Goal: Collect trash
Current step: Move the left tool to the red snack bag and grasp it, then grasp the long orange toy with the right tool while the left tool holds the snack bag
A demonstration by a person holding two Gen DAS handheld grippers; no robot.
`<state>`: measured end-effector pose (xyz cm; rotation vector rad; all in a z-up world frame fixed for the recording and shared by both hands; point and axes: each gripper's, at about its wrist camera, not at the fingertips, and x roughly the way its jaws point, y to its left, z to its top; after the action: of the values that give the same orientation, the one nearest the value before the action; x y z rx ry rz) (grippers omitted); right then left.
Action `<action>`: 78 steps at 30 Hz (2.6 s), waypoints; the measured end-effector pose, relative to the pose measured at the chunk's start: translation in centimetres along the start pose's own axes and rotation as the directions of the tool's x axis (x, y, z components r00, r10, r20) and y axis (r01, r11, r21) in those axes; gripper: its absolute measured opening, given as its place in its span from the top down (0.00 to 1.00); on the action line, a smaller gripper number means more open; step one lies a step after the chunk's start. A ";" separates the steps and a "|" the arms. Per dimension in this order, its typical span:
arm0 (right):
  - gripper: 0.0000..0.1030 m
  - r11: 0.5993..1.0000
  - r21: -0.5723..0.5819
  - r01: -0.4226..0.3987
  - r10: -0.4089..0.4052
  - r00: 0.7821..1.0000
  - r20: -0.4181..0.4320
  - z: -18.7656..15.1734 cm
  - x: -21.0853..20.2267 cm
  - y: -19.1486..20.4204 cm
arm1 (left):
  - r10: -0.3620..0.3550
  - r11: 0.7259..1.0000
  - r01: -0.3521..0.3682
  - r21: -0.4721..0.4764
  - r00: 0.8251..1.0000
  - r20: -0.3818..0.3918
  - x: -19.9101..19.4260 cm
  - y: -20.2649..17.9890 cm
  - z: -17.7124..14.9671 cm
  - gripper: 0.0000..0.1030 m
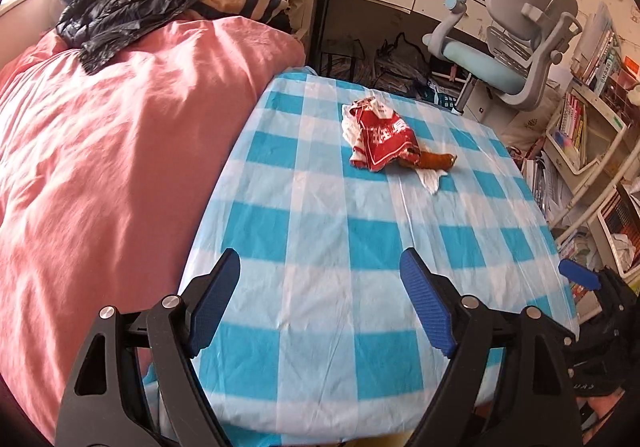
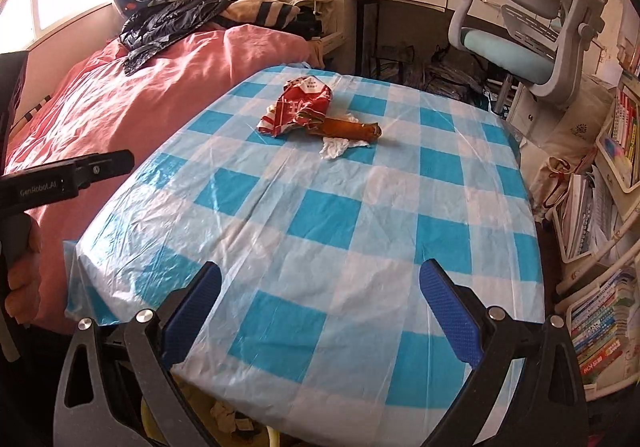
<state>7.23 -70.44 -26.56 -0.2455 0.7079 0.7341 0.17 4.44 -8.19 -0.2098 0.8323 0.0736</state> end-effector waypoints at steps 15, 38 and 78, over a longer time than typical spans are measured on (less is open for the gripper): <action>0.08 0.996 0.073 -0.048 0.047 0.999 0.015 4.5 4.5 -4.7 | 0.095 0.987 -0.089 0.135 0.995 -0.041 18.3 -7.7 14.9 0.20; 0.08 0.996 0.016 -0.089 0.089 0.996 -0.010 5.3 5.1 -2.2 | -0.365 0.891 0.424 0.161 0.881 -0.301 10.9 0.6 4.5 0.96; 0.77 0.924 0.333 -0.187 0.186 0.982 0.036 11.6 15.6 -6.9 | -0.113 0.970 0.161 0.180 0.961 -0.251 6.7 2.4 3.3 0.97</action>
<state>26.03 -62.15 -28.52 0.1375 0.8486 0.7806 6.73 7.42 -11.37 -0.0876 1.0561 -0.1694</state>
